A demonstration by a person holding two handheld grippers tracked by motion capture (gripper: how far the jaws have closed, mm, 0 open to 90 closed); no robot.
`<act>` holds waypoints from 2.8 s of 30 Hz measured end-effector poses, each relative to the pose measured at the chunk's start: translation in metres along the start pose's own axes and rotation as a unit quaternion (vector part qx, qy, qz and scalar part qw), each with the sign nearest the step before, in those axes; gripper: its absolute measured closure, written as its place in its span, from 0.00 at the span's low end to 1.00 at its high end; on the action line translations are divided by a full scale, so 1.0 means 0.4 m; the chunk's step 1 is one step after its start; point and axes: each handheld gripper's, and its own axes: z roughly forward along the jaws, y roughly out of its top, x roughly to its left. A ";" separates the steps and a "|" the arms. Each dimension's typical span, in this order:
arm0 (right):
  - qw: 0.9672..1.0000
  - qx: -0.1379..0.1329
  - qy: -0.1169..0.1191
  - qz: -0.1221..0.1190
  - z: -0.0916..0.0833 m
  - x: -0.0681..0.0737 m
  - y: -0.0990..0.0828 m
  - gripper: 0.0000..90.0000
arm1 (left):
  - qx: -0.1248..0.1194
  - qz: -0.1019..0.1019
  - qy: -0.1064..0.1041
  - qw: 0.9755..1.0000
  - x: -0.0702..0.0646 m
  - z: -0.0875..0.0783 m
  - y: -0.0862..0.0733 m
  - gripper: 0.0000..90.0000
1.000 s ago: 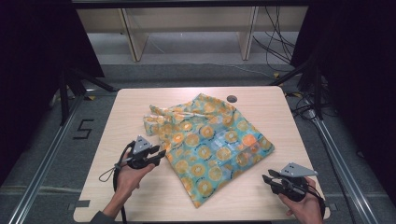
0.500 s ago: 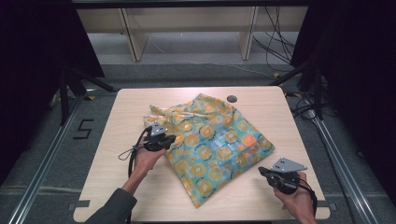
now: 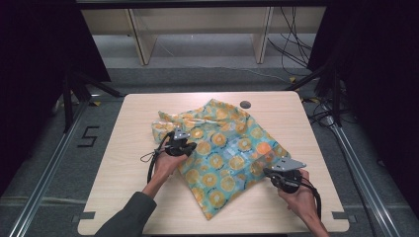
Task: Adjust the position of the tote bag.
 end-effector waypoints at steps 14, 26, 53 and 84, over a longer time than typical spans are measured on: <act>1.000 0.024 0.000 0.001 0.068 -0.014 0.046 1.00 | 0.033 0.034 -0.033 0.998 -0.064 0.023 -0.021 0.99; 0.999 0.030 -0.024 -0.017 0.140 -0.062 0.092 1.00 | 0.050 0.084 -0.049 0.994 -0.156 -0.019 -0.053 0.99; 0.998 0.057 0.038 -0.002 0.026 0.015 0.043 1.00 | 0.074 0.100 -0.085 0.989 -0.237 -0.069 -0.046 0.98; 0.997 0.044 0.033 -0.047 0.123 -0.053 0.281 1.00 | 0.017 0.117 -0.150 0.982 -0.313 -0.141 0.113 0.90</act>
